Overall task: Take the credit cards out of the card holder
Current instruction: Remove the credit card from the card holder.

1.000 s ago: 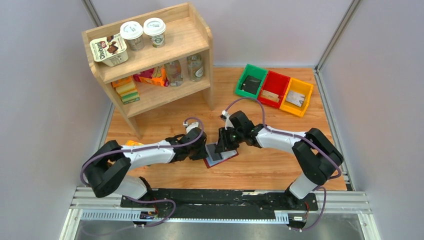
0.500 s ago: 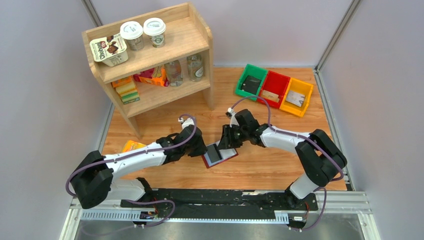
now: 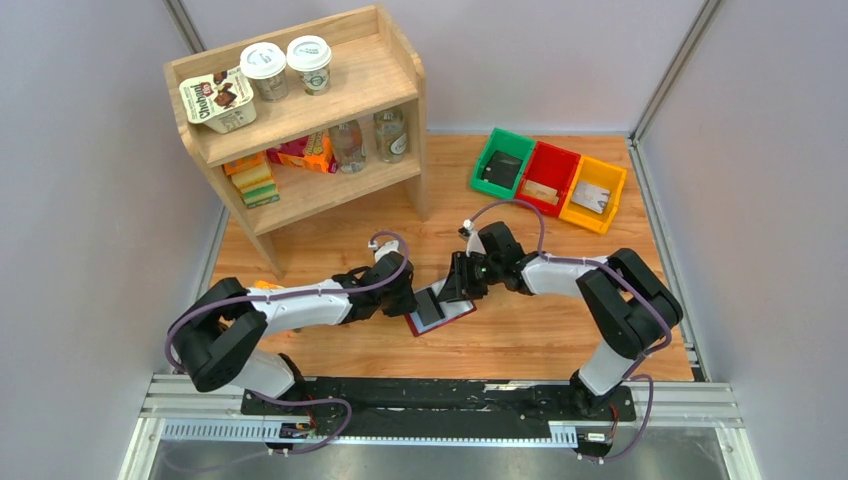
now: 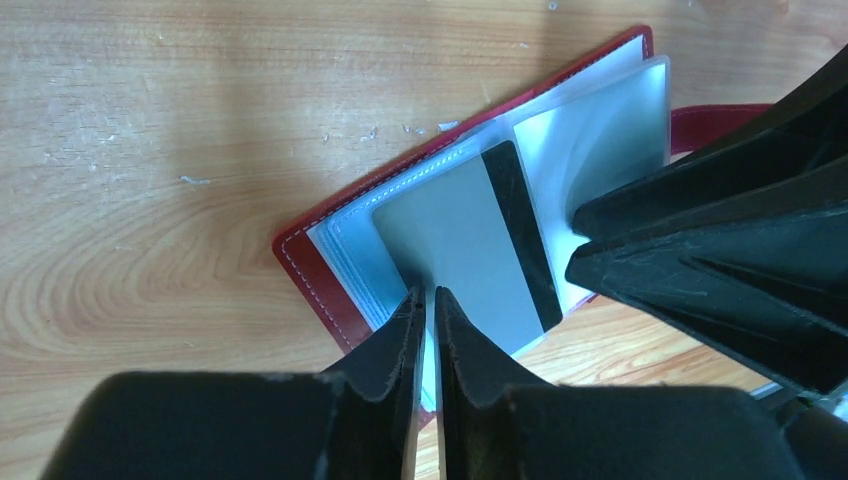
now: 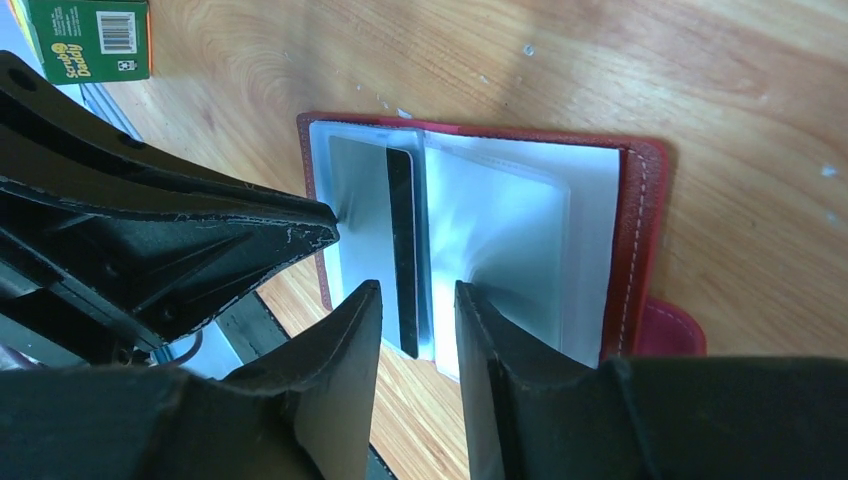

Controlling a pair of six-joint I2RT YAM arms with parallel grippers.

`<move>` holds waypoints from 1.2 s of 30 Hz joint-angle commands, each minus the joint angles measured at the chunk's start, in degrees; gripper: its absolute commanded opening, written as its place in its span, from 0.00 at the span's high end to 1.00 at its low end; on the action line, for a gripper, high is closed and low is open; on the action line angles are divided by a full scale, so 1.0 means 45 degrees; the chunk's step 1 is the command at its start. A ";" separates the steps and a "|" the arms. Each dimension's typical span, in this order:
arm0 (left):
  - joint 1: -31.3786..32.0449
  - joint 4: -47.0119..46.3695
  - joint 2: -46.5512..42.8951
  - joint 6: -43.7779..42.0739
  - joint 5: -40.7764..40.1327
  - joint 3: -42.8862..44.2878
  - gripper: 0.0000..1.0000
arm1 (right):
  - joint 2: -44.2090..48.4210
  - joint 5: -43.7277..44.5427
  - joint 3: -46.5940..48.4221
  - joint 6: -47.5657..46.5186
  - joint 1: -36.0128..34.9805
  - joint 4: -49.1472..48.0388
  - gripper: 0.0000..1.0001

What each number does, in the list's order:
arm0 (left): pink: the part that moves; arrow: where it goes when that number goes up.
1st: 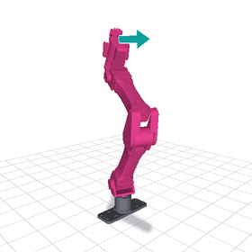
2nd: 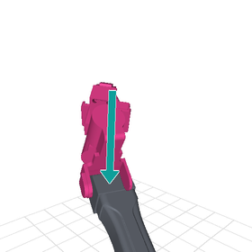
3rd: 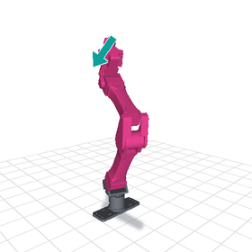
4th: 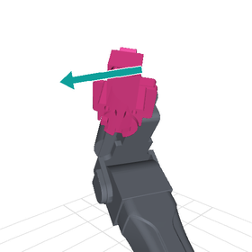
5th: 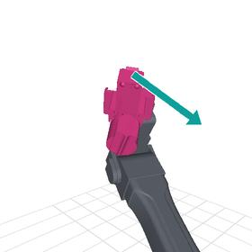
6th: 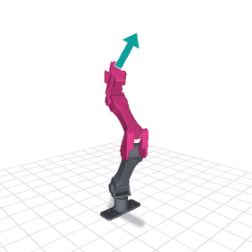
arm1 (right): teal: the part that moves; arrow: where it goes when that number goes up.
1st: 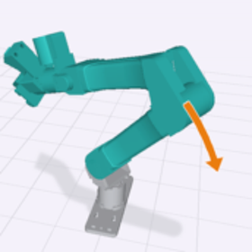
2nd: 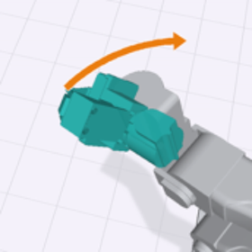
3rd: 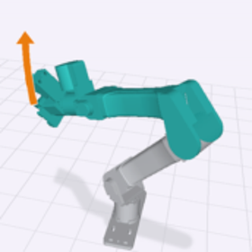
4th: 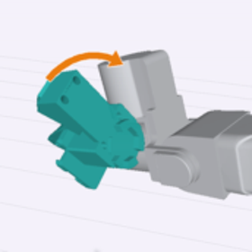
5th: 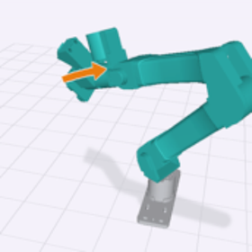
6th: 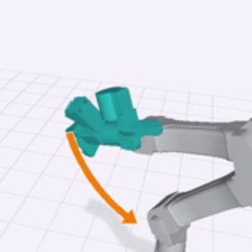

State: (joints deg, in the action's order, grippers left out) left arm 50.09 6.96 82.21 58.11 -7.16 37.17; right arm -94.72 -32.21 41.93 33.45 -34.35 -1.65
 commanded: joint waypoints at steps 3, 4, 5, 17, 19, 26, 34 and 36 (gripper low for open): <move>-0.0173 -0.0687 -0.0066 0.0797 0.0243 -0.1071 0.90 | -0.0689 -0.1026 -0.0275 0.0631 0.0133 -0.1682 0.64; -0.0173 -0.0746 -0.0086 0.0934 0.0243 -0.1285 0.93 | -0.0787 -0.1181 -0.0353 0.0787 0.0152 -0.1935 0.65; -0.0192 -0.0766 -0.0125 0.1012 0.0243 -0.1403 0.94 | -0.0865 -0.1260 -0.0411 0.0886 0.0152 -0.2093 0.65; -0.0271 -0.0883 -0.0262 0.1208 0.0321 -0.1717 0.98 | -0.1178 -0.2198 -0.0881 0.1629 0.0562 -0.3676 0.94; -0.0251 -0.0786 -0.0321 0.1189 0.0263 -0.1717 0.98 | -0.1120 -0.2276 -0.0959 0.1609 0.0699 -0.3696 1.00; -0.0251 -0.0454 -0.0555 0.1052 0.0087 -0.1599 0.98 | -0.0807 -0.2238 -0.1311 0.1512 0.1324 -0.3657 1.00; -0.0251 -0.0473 -0.0106 0.0799 0.0457 -0.1287 0.98 | -0.1256 -0.2725 -0.1174 0.1765 0.1305 -0.4164 0.76; -0.0290 -0.0531 0.0011 0.0779 0.0536 -0.1190 0.99 | -0.1373 -0.2784 -0.1115 0.1804 0.1266 -0.4203 0.73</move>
State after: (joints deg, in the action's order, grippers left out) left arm 48.99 0.03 80.47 63.53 -5.48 31.35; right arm -99.92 -43.03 36.34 41.01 -28.42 -17.54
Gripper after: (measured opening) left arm 0.022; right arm 0.245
